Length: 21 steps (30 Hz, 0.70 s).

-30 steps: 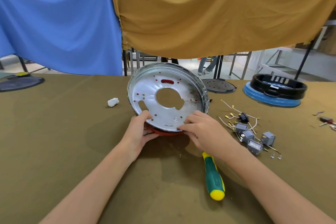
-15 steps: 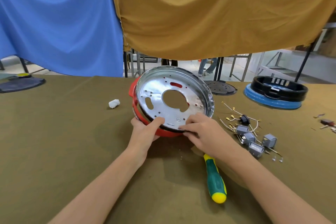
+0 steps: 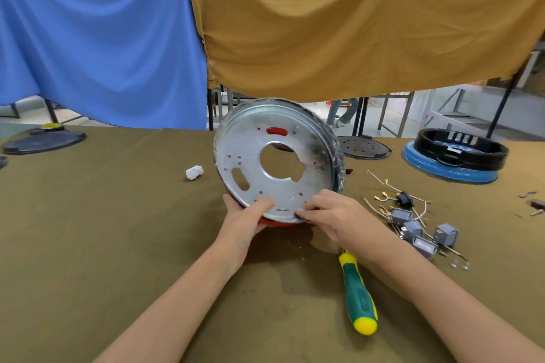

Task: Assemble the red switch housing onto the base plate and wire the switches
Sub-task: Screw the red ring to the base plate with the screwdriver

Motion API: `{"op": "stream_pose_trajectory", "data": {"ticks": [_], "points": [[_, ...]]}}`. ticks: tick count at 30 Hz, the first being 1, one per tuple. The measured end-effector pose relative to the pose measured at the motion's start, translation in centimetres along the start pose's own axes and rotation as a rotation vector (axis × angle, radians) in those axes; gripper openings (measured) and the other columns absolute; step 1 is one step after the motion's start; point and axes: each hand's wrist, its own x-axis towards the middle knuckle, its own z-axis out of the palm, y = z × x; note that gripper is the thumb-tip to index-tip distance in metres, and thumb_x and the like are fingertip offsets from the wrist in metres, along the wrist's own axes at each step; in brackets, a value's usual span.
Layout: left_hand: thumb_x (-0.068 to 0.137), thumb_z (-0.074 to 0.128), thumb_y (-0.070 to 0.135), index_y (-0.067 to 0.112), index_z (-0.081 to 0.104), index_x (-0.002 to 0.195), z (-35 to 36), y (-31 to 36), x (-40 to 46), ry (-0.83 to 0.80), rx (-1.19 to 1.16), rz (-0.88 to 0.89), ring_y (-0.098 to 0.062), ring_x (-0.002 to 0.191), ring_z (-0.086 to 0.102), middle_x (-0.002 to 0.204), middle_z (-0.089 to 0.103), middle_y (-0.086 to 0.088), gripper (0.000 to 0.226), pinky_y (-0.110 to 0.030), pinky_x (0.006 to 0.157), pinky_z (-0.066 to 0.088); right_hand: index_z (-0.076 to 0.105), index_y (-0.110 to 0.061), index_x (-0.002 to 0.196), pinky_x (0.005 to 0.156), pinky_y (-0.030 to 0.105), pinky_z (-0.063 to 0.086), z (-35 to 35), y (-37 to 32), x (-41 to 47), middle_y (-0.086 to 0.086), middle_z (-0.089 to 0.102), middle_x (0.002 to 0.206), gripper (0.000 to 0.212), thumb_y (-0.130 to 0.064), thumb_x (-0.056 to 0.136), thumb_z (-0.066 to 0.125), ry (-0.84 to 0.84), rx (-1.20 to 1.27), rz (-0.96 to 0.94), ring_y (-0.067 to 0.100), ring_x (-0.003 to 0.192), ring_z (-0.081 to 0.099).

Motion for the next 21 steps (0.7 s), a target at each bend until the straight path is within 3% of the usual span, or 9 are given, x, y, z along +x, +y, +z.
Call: {"op": "stream_pose_trajectory", "data": {"ticks": [6, 9, 12, 15, 19, 21], "points": [[0.081, 0.060, 0.006, 0.034, 0.049, 0.125, 0.5, -0.7, -0.1, 0.144, 0.057, 0.064, -0.015, 0.101, 0.069, 0.115, 0.068, 0.006, 0.053, -0.037, 0.086, 0.059, 0.076, -0.004, 0.108, 0.071, 0.041, 0.057, 0.3, -0.2, 0.0, 0.009, 0.069, 0.090, 0.020, -0.005, 0.090, 0.067, 0.044, 0.054, 0.019, 0.029, 0.081, 0.063], [0.066, 0.066, 0.022, 0.028, 0.041, 0.135, 1.5, -0.9, -0.9, 0.210, 0.126, 0.092, -0.016, 0.110, 0.063, 0.120, 0.064, 0.005, 0.074, -0.040, 0.097, 0.052, 0.075, -0.003, 0.111, 0.074, 0.043, 0.055, 0.7, -0.4, 0.2, 0.011, 0.069, 0.093, 0.021, -0.008, 0.094, 0.062, 0.028, 0.061, 0.016, 0.030, 0.082, 0.062], [0.072, 0.071, 0.015, 0.026, 0.041, 0.126, 1.8, -1.2, -0.9, 0.271, 0.139, 0.101, -0.010, 0.101, 0.061, 0.114, 0.063, 0.006, 0.063, -0.025, 0.077, 0.048, 0.076, -0.001, 0.106, 0.068, 0.041, 0.056, 1.0, -0.6, 0.6, 0.011, 0.068, 0.087, 0.018, -0.006, 0.092, 0.066, 0.040, 0.046, 0.005, 0.031, 0.076, 0.062], [0.078, 0.070, 0.004, 0.027, 0.041, 0.125, 1.7, -1.3, -0.4, 0.280, 0.114, 0.111, -0.008, 0.099, 0.061, 0.112, 0.063, 0.007, 0.060, -0.023, 0.075, 0.049, 0.077, -0.001, 0.102, 0.062, 0.036, 0.055, 1.1, -0.7, 0.7, 0.010, 0.068, 0.083, 0.015, -0.004, 0.087, 0.071, 0.049, 0.030, -0.003, 0.029, 0.071, 0.062], [0.065, 0.068, 0.006, 0.023, 0.047, 0.128, 1.8, -0.8, -0.7, 0.262, 0.007, 0.107, -0.020, 0.104, 0.066, 0.113, 0.066, 0.001, 0.068, -0.045, 0.094, 0.055, 0.076, -0.002, 0.103, 0.060, 0.035, 0.055, 1.4, -1.0, 0.9, 0.009, 0.068, 0.083, 0.018, -0.002, 0.085, 0.074, 0.034, -0.005, -0.024, 0.028, 0.071, 0.061], [0.057, 0.069, 0.014, 0.019, 0.049, 0.127, 1.9, -0.7, -0.8, 0.270, -0.041, 0.084, -0.022, 0.106, 0.066, 0.113, 0.067, -0.002, 0.073, -0.048, 0.098, 0.053, 0.077, -0.003, 0.103, 0.060, 0.034, 0.055, 1.6, -1.0, 1.1, 0.008, 0.067, 0.082, 0.021, -0.001, 0.082, 0.077, 0.043, -0.030, -0.033, 0.027, 0.070, 0.061]]}}
